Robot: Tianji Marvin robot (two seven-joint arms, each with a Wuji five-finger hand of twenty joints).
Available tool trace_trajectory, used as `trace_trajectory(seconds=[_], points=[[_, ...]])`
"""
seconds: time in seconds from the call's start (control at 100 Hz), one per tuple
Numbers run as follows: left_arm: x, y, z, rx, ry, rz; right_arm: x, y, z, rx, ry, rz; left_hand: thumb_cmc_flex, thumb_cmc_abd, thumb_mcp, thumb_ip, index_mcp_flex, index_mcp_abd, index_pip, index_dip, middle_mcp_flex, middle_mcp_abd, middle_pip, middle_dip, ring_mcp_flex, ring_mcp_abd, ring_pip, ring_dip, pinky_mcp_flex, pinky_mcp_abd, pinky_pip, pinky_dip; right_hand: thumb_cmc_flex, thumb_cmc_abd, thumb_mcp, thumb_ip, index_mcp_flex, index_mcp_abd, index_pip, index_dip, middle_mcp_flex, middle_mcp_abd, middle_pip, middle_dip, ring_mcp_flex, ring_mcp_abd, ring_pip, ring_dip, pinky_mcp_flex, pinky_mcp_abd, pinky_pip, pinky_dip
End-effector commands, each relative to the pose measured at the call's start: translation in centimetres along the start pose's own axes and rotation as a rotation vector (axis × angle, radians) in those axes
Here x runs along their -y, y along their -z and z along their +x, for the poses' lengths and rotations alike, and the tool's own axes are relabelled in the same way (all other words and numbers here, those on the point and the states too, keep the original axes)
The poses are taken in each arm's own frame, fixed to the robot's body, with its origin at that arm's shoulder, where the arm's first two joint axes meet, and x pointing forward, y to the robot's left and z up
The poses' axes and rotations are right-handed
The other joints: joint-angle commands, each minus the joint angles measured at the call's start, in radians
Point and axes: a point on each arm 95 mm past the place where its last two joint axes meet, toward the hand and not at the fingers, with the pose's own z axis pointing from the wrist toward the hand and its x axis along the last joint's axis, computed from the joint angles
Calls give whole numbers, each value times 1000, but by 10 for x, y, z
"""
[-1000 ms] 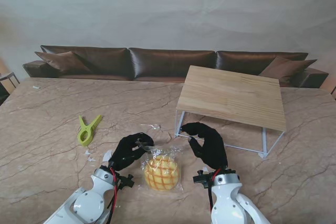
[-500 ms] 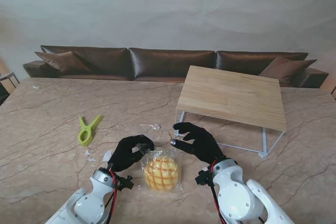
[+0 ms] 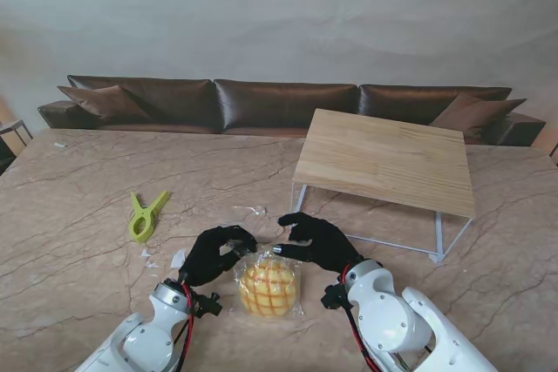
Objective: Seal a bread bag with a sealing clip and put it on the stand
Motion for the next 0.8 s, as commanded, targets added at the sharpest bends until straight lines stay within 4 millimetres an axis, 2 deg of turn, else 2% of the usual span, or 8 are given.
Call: trace_trajectory(seconds=[0.0,0.17,0.21,0.31,0.47,0.51,0.63,0.79], points=[[-4,4,0,2,7,1,4,0,0,-10,-16,23,29,17,-5,30,34,-58,51,21,13,-36,-18,13,-4,-29,-11,8,-5,-24,-3,-1,10,-42,-34,-5,75,-45,35,14,53,-35,51,77,11,12,36,43,-7,-1,-5,-5],[-5,5,-1,-3,-9,1,9,-3,-1,-31,7,9,28,14,-5,30,29,-58,38,11,13,-40,-23,12,-5,-34,-12,8,-7,-24,-4,-2,199,-99,-93,-3,349,-222,173,186,183,-69,87,172,65,-5,150,141,50,-1,82,33],[-6,5,-1,-4,-16,0,10,-4,-1,-36,8,-8,24,13,0,28,26,-53,36,-32,14,-42,-27,11,-5,-36,-15,8,-6,-26,-4,-3,332,-114,-201,-28,385,-299,311,82,212,-74,84,172,82,-9,169,150,66,1,120,63],[-5,6,-3,1,-37,-16,12,-7,-1,-53,17,-39,22,23,-14,27,1,-32,35,-128,4,-56,-32,6,-15,-49,-28,4,-11,-34,-11,-7,242,-265,488,-245,458,-408,437,22,272,-80,28,148,132,-18,204,160,111,-3,212,130],[-1,6,-6,5,-75,-21,14,-8,-1,-71,51,-112,-201,-148,303,11,-168,109,-127,-273,-250,-83,52,-220,-166,-108,-208,-78,-80,-53,-123,-41,267,-261,559,-238,498,-435,448,51,391,-80,-40,68,244,-36,288,195,233,-21,397,261],[4,7,-7,3,-88,-31,14,-8,-1,-73,54,-137,-336,-159,383,90,-222,171,-207,-270,-342,-82,52,-276,-241,-119,-266,-104,-128,-62,-199,-66,271,-268,566,-238,508,-421,448,57,428,-70,-35,61,280,-31,313,205,262,-17,422,274],[19,8,-7,2,-124,-56,13,-7,-2,-84,76,-218,-553,-321,318,52,-325,272,-393,-318,-518,-57,-2,-321,-407,-114,-369,-154,-224,-60,-337,-79,275,-280,580,-241,520,-407,444,68,476,-44,34,103,333,-28,398,247,284,-4,429,270],[32,6,1,19,-57,-39,15,-5,0,-113,120,-347,-680,-136,50,86,-327,366,-560,-401,-593,9,-59,-360,-499,-98,-421,-185,-274,-55,-450,-48,277,-285,585,-242,524,-390,445,70,488,-30,61,122,350,-30,431,265,299,5,431,262]])
